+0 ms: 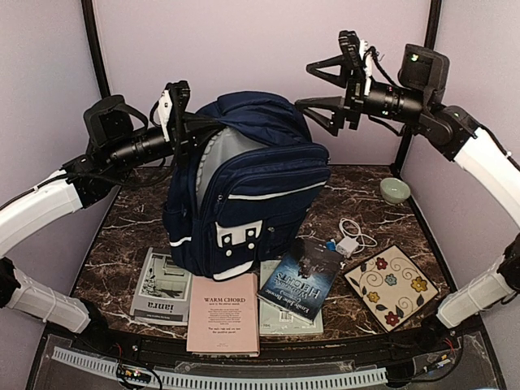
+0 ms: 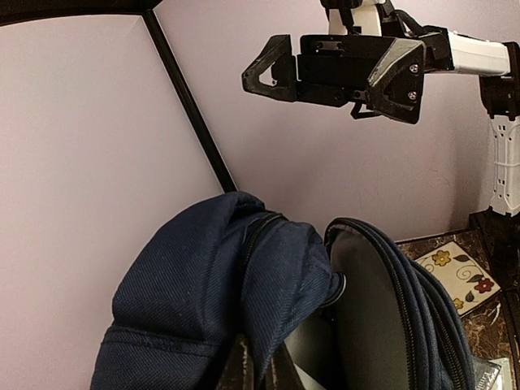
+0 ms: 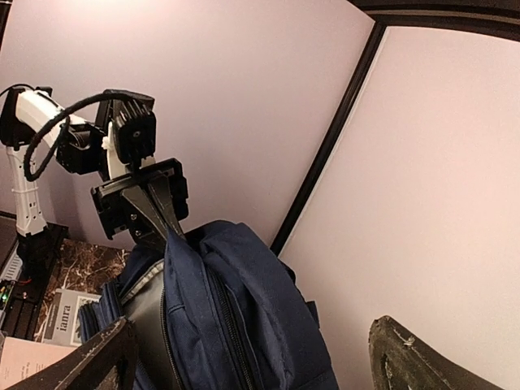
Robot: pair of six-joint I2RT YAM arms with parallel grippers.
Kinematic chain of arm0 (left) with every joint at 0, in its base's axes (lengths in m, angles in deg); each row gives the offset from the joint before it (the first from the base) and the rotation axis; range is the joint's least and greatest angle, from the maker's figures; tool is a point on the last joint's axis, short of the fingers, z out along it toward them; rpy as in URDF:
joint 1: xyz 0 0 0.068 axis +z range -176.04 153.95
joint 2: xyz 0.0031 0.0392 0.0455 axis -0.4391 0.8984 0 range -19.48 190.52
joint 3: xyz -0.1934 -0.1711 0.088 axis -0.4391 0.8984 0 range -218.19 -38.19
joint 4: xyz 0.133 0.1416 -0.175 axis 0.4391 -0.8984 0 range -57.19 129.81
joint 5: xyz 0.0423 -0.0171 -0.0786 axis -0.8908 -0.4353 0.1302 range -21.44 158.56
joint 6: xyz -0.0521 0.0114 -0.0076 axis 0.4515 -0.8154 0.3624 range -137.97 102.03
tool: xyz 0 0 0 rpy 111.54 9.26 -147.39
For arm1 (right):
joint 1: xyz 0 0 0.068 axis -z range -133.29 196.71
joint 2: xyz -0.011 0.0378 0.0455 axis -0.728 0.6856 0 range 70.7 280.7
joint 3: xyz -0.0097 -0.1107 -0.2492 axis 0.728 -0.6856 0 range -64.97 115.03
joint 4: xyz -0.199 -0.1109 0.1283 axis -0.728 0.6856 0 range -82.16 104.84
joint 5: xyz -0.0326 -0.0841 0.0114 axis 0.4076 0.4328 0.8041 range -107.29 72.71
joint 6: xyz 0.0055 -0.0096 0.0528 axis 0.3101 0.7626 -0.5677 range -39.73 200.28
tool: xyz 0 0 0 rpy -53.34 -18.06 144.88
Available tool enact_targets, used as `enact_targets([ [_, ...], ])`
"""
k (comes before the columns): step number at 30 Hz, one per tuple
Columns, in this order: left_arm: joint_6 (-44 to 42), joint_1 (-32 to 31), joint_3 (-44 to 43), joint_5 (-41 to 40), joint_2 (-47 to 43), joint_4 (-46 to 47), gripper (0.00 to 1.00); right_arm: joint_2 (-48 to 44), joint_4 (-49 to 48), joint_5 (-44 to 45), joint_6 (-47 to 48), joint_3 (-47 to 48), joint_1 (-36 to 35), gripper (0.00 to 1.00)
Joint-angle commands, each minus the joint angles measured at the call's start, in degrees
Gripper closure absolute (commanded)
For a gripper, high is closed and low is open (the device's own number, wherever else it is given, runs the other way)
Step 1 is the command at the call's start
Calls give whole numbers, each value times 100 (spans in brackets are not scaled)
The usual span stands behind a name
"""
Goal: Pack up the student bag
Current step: Pass from the left arm to the right, then set down the student bag at the center of the board.
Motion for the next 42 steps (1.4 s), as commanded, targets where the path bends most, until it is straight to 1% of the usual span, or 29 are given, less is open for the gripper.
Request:
enact_targets([
  [1, -41, -12, 28, 345, -240, 496, 100, 740, 878, 489, 119, 731, -235, 0],
  [4, -80, -27, 48, 362, -230, 435, 100, 1278, 1391, 344, 90, 1386, -358, 0],
  [8, -137, -53, 55, 307, -205, 399, 100, 1995, 2462, -26, 535, 2193, -521, 0],
  [12, -189, -75, 13, 284, -136, 344, 100, 2296, 2947, -164, 951, 2314, -722, 0],
  [13, -192, -77, 12, 286, -133, 355, 100, 2333, 3013, -120, 1030, 2309, -783, 1],
  [14, -189, -71, 21, 293, -124, 363, 100, 2366, 3023, -24, 1059, 2301, -834, 6],
  [15, -168, -70, 23, 309, -124, 371, 100, 2394, 2966, 90, 997, 2296, -861, 14],
  [16, -151, -73, 19, 311, -124, 375, 100, 2408, 2891, 158, 890, 2289, -871, 28],
  [20, -9, -70, 21, 148, -152, 404, 100, 2300, 2347, 535, 473, 2124, -869, 100],
  [21, 43, -71, 14, 98, -177, 424, 99, 2246, 2165, 684, 309, 2044, -872, 100],
  [22, 85, -71, 6, 61, -217, 439, 94, 2190, 1996, 844, 154, 1974, -865, 100],
  [23, 138, -71, -5, 62, -254, 440, 87, 2157, 1880, 945, 36, 1927, -859, 100],
  [24, 193, -72, -26, 70, -303, 445, 76, 2134, 1795, 1038, -87, 1912, -862, 100],
  [26, 310, -76, -82, 62, -366, 434, 61, 2130, 1615, 1286, -433, 1960, -856, 100],
  [28, 434, -71, -126, -44, -422, 421, 49, 2123, 1340, 1612, -881, 2003, -795, 100],
  [30, 582, -77, -139, -305, -490, 435, 41, 2106, 791, 1923, -1658, 1995, -612, 100],
  [32, 668, -70, -139, -716, -560, 447, 37, 2119, 200, 2171, -2564, 1955, -286, 100],
  [34, 681, -76, -148, -1027, -616, 396, 35, 2198, -370, 2313, -3620, 1949, 140, 100],
  [37, 683, -70, -183, -1312, -636, 175, 35, 2305, -1113, 2656, -5102, 1775, 782, 100],
  [39, 708, -74, -236, -1419, -575, -101, 35, 2258, -1756, 2976, -5885, 1343, 1130, 100],
  [42, 875, -71, -247, -1639, -459, -452, 37, 2061, -2548, 3875, -6775, 445, 1578, 100],
])
